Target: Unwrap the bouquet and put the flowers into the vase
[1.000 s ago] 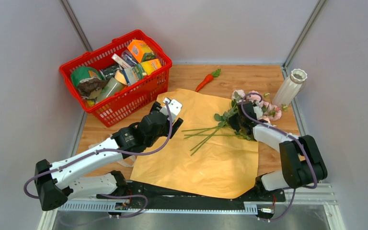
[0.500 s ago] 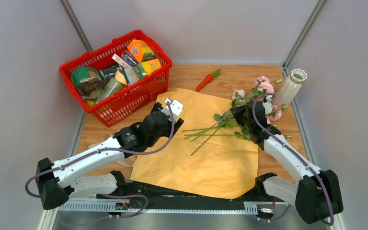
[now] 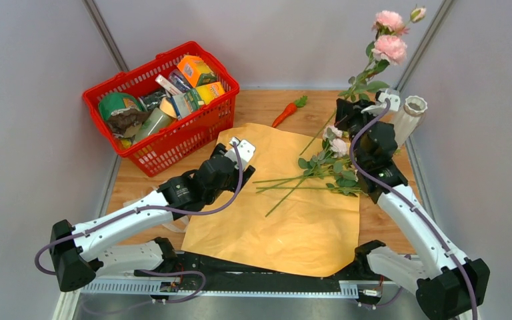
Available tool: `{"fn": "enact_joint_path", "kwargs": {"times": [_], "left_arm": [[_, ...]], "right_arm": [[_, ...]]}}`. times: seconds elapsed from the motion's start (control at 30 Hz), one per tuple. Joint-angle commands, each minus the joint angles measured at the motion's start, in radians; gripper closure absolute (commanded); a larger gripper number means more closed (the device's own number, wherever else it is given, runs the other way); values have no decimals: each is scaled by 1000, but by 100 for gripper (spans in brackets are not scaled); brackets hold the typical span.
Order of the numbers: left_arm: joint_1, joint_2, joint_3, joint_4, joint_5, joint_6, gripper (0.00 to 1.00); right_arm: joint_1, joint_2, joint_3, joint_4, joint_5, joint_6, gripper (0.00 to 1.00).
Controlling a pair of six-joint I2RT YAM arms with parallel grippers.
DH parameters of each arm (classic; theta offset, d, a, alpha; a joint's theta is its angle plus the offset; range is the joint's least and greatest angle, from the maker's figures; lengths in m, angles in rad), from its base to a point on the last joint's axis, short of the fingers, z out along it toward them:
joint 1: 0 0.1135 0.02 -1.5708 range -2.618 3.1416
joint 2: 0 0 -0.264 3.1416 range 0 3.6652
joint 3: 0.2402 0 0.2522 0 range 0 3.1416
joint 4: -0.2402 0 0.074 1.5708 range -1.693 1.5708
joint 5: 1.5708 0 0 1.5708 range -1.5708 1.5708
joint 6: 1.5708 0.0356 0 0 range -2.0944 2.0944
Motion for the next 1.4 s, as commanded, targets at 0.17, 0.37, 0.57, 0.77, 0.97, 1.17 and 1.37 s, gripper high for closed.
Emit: {"fn": "enact_joint_path", "kwargs": {"times": [0.17,0.37,0.57,0.77,0.97,1.17,1.37], "left_arm": [[-2,-40,21,6,45,12,22],[-2,-38,29,-9,42,6,22],[-2,-46,31,-14,36,5,22],[-2,-55,41,-23,39,2,22],[-2,-54,41,-27,40,2,22],[-2,-57,40,-24,40,-1,22],[-2,-52,43,-28,43,-3,22]], "right_arm": [[-156,66,215,311,-14,-631,100],[-343,133,319,410,-74,-622,100],[-482,204,432,419,-93,-625,100],[-557,270,469,428,-122,-623,100],[-591,322,460,431,-111,-645,100],[-612,351,385,448,-94,-629,100],[-626,385,339,425,-88,-597,100]]}}
